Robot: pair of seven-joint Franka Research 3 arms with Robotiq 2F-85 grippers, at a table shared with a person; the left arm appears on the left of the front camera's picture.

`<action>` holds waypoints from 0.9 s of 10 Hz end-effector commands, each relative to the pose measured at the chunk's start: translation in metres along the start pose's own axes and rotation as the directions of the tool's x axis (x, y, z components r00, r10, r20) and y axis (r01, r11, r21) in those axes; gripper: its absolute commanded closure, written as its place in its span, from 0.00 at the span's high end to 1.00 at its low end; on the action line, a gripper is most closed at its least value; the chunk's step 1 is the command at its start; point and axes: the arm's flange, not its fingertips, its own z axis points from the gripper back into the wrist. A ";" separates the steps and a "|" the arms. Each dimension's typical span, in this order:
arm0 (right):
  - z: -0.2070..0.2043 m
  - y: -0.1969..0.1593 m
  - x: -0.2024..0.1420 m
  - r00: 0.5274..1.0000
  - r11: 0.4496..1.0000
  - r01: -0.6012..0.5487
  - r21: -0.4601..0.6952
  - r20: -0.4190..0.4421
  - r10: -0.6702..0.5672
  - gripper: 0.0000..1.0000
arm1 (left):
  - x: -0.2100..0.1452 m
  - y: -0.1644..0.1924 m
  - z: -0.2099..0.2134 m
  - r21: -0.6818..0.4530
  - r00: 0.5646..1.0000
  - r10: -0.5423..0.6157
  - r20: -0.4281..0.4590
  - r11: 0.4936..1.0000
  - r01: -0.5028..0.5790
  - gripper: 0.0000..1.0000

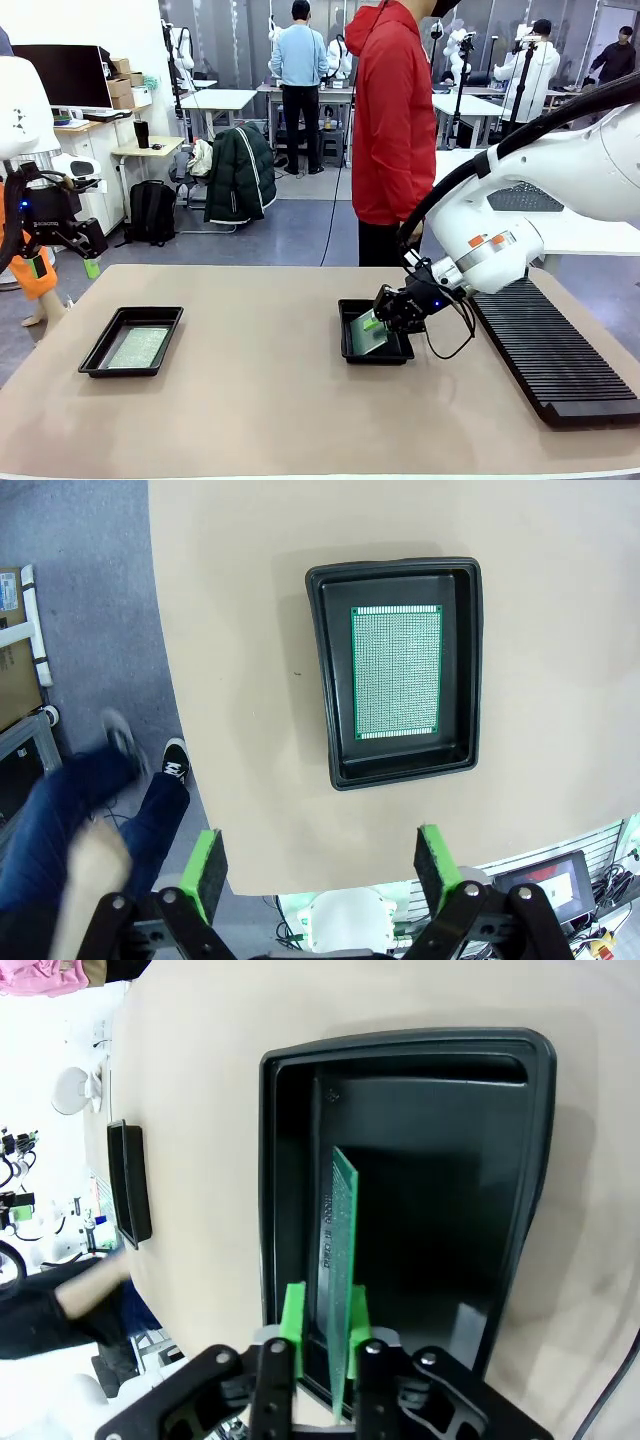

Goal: Inspect and transfer BCBs to ESD trays.
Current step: Pick up the Blank PCB from the PCB Rack and place it in the right ESD tray.

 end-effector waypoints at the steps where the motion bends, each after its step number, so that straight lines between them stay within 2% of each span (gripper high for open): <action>1: 0.006 0.017 -0.003 1.000 0.997 0.006 -0.082 0.028 -0.004 0.41 | -0.001 0.001 -0.002 -0.001 1.000 -0.005 0.013 1.000 0.005 1.00; 2: 0.009 0.022 -0.004 0.999 0.994 0.003 -0.113 0.038 0.002 0.57 | -0.001 0.001 -0.002 -0.001 1.000 -0.005 0.013 1.000 0.005 1.00; 3: 0.013 0.029 -0.004 0.999 0.988 -0.007 -0.152 0.045 0.014 0.61 | -0.001 0.001 -0.002 -0.001 1.000 -0.005 0.013 1.000 0.005 1.00; 4: 0.017 0.035 -0.004 0.998 0.980 -0.029 -0.197 0.055 0.040 0.76 | -0.001 0.001 -0.002 -0.001 1.000 -0.005 0.013 1.000 0.005 1.00; 5: 0.021 0.043 -0.004 0.996 0.966 -0.027 -0.259 0.072 0.047 0.65 | -0.001 0.001 -0.002 -0.001 1.000 -0.005 0.013 1.000 0.005 1.00; 6: 0.026 0.050 -0.003 0.995 0.948 -0.030 -0.318 0.085 0.060 0.96 | -0.001 0.001 -0.002 -0.001 1.000 -0.005 0.013 1.000 0.005 1.00; 7: 0.031 0.056 -0.002 0.993 0.924 -0.039 -0.380 0.085 0.076 0.84 | -0.001 0.001 -0.002 -0.001 1.000 -0.005 0.013 1.000 0.005 1.00; 8: 0.036 0.060 -0.003 0.994 0.905 -0.045 -0.424 0.073 0.083 1.00 | -0.001 0.001 -0.002 -0.001 1.000 -0.005 0.013 1.000 0.005 1.00; 9: 0.042 0.065 -0.004 0.993 0.877 -0.048 -0.478 0.074 0.094 1.00 | -0.001 0.001 -0.002 -0.001 1.000 -0.005 0.013 1.000 0.005 1.00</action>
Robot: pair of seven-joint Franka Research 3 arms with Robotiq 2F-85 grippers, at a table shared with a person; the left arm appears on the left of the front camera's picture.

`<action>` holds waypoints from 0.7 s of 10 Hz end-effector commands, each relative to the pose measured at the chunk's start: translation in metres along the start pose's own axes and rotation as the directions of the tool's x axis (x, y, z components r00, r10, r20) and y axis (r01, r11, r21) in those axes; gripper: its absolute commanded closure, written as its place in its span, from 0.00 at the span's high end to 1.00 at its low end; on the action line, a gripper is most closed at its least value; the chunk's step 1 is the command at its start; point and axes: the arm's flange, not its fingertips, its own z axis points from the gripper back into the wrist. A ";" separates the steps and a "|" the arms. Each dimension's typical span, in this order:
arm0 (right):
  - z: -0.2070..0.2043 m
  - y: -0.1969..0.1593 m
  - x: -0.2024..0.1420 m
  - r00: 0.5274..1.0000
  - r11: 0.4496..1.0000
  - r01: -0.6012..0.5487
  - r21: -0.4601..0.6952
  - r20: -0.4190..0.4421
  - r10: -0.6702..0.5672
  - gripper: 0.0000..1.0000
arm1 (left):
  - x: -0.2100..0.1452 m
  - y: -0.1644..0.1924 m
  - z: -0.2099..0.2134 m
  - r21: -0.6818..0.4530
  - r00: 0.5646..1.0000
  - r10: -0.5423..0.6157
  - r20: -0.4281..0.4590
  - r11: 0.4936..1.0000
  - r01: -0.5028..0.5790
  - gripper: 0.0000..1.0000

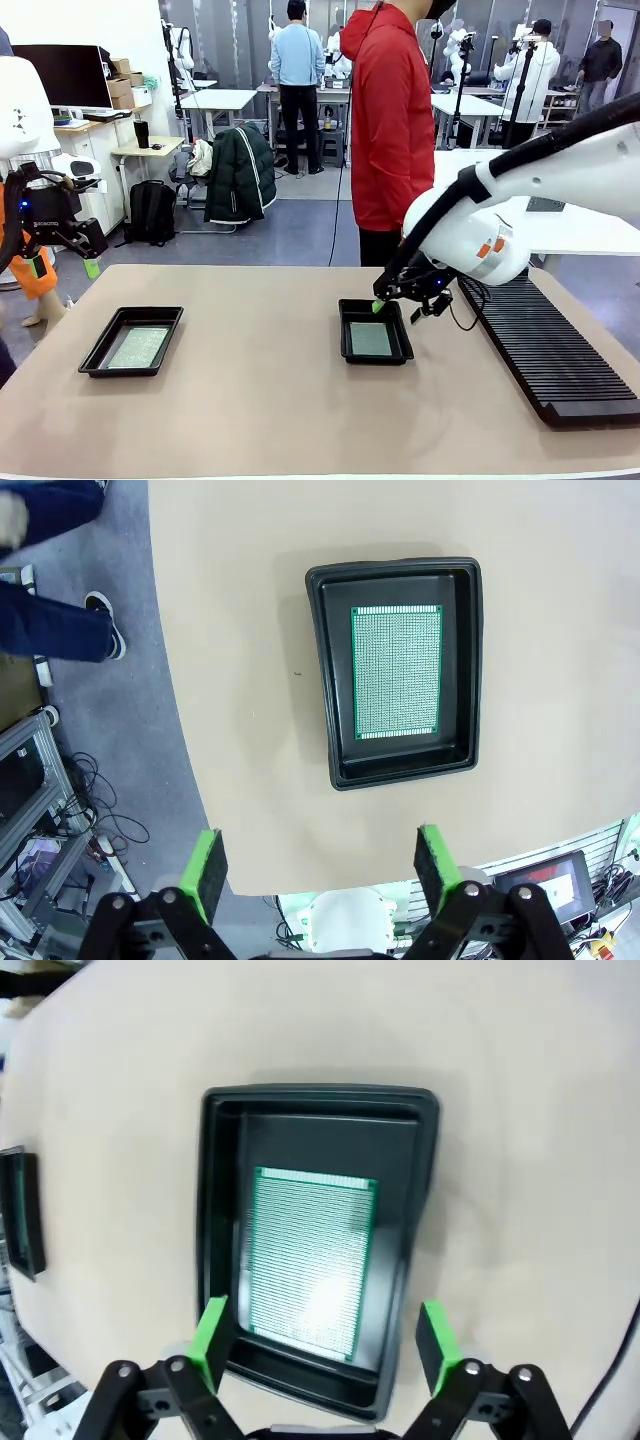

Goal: Inspect and transfer BCBs to ESD trays.
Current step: Pick up the Blank PCB from the PCB Rack and place it in the right ESD tray.

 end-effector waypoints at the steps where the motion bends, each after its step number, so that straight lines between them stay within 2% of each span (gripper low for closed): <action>1: 0.020 0.011 0.002 1.000 0.993 0.001 -0.114 -0.010 -0.002 1.00 | -0.001 0.001 -0.002 -0.001 1.000 -0.005 0.013 1.000 0.005 1.00; 3: 0.032 0.009 0.002 1.000 0.985 -0.019 -0.169 -0.004 0.019 1.00 | -0.001 0.001 -0.002 -0.001 1.000 -0.005 0.013 1.000 0.005 1.00; 5: 0.037 0.011 0.005 0.999 0.975 -0.045 -0.218 -0.035 0.038 1.00 | -0.001 0.001 -0.002 -0.001 1.000 -0.005 0.013 1.000 0.005 1.00; 6: 0.038 0.012 0.007 0.998 0.973 -0.052 -0.224 -0.037 0.044 1.00 | -0.001 0.001 -0.002 -0.001 1.000 -0.005 0.013 1.000 0.005 1.00; 7: 0.034 0.004 0.001 0.999 0.982 -0.050 -0.182 -0.013 0.048 1.00 | -0.001 0.001 -0.002 -0.001 1.000 -0.005 0.013 1.000 0.005 1.00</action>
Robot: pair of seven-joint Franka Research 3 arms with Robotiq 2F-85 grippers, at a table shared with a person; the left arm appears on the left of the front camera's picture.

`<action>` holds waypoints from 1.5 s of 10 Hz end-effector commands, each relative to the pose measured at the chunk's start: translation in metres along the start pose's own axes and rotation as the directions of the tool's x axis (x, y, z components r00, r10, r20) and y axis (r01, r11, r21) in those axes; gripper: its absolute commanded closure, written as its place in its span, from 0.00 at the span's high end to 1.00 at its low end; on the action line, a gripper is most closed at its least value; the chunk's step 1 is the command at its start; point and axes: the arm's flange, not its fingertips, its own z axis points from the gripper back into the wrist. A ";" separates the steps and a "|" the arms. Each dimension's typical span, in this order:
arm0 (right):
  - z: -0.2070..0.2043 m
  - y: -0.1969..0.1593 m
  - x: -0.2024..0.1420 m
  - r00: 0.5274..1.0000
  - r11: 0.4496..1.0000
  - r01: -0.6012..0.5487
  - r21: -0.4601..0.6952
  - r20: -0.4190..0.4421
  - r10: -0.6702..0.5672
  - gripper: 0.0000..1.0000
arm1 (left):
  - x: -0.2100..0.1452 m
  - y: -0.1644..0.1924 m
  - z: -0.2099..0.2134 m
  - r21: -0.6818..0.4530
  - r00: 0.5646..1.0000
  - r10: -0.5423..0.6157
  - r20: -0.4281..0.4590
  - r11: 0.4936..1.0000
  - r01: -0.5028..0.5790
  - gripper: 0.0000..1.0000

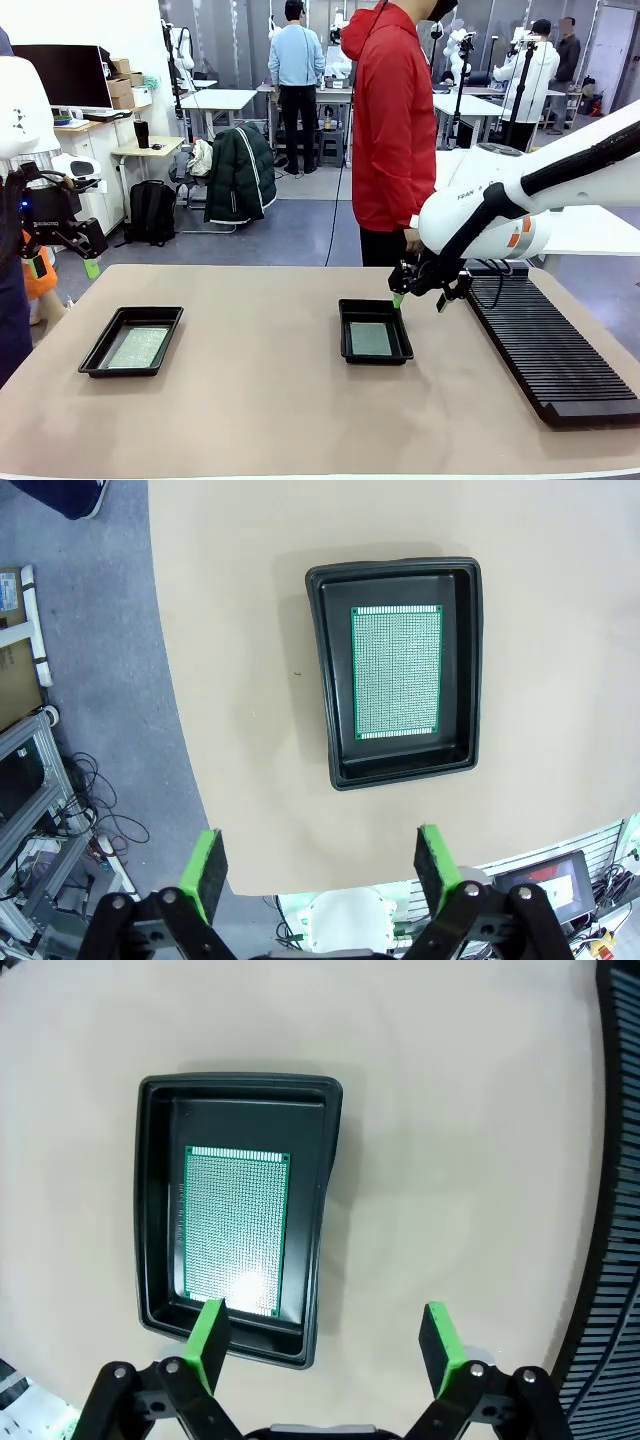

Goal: Inspect and transfer BCBs to ESD trays.
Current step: Pick up the Blank PCB from the PCB Rack and place it in the right ESD tray, then pick up the ESD tray and place it on the left side of the table.

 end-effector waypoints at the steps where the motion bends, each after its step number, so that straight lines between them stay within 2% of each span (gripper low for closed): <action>1: -0.003 -0.001 -0.002 1.000 1.000 0.013 0.013 0.013 -0.013 1.00 | -0.001 0.001 -0.002 -0.001 1.000 -0.005 0.012 1.000 0.005 1.00; 15: -0.003 -0.001 -0.002 1.000 1.000 0.013 0.013 0.013 -0.013 1.00 | -0.001 0.001 -0.002 -0.001 1.000 -0.005 0.012 1.000 0.005 1.00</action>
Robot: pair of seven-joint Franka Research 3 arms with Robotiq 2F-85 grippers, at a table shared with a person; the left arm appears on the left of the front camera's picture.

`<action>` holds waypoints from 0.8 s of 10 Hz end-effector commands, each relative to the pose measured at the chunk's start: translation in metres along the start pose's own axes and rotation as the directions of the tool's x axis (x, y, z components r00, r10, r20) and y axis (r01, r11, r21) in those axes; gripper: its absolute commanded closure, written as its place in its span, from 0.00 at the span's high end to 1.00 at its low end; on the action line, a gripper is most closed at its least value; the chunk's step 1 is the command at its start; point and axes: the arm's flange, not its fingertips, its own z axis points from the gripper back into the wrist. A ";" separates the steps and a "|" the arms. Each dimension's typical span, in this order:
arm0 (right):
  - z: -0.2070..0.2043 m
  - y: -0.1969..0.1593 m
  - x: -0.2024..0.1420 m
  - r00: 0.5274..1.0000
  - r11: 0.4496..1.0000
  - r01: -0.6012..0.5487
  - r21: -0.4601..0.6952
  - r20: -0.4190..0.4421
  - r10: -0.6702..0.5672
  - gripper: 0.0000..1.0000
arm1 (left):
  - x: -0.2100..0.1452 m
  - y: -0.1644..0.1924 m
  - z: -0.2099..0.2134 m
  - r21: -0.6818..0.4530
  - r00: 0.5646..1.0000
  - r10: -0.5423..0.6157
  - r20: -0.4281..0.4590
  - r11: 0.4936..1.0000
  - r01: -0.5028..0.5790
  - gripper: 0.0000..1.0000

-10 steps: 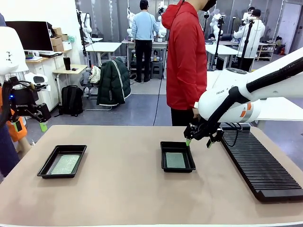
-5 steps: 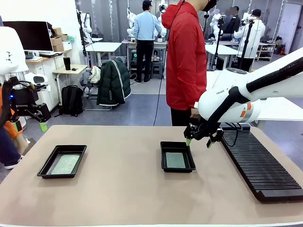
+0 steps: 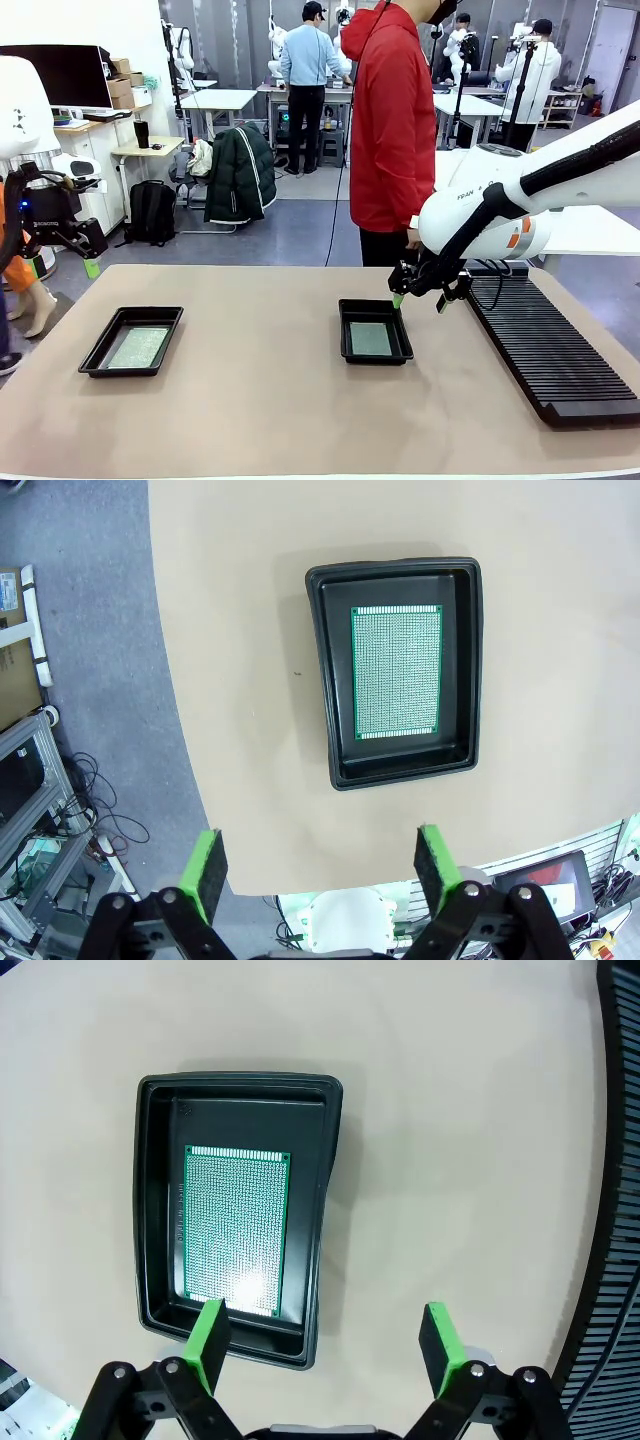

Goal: Inspect and transfer BCBs to ESD trays.
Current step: Pick up the ESD tray and place it on the left side of the table.

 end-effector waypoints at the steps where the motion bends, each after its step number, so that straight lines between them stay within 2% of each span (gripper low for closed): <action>1: -0.002 -0.001 -0.002 1.000 1.000 0.009 0.011 0.014 -0.009 1.00 | -0.001 0.001 -0.002 -0.001 1.000 -0.005 0.012 1.000 0.005 1.00; 3: 0.000 0.000 0.000 1.000 1.000 0.000 0.000 0.000 0.000 1.00 | -0.001 0.001 -0.002 -0.001 1.000 -0.005 0.012 1.000 0.005 1.00; 4: 0.009 -0.013 0.001 0.999 0.998 0.013 0.059 -0.034 -0.011 1.00 | 0.000 0.000 0.000 0.000 1.000 0.000 0.000 1.000 0.000 1.00; 8: 0.039 -0.065 0.015 0.993 0.965 0.076 0.252 -0.103 -0.051 1.00 | 0.039 -0.069 0.037 0.043 1.000 0.014 0.008 0.999 -0.014 1.00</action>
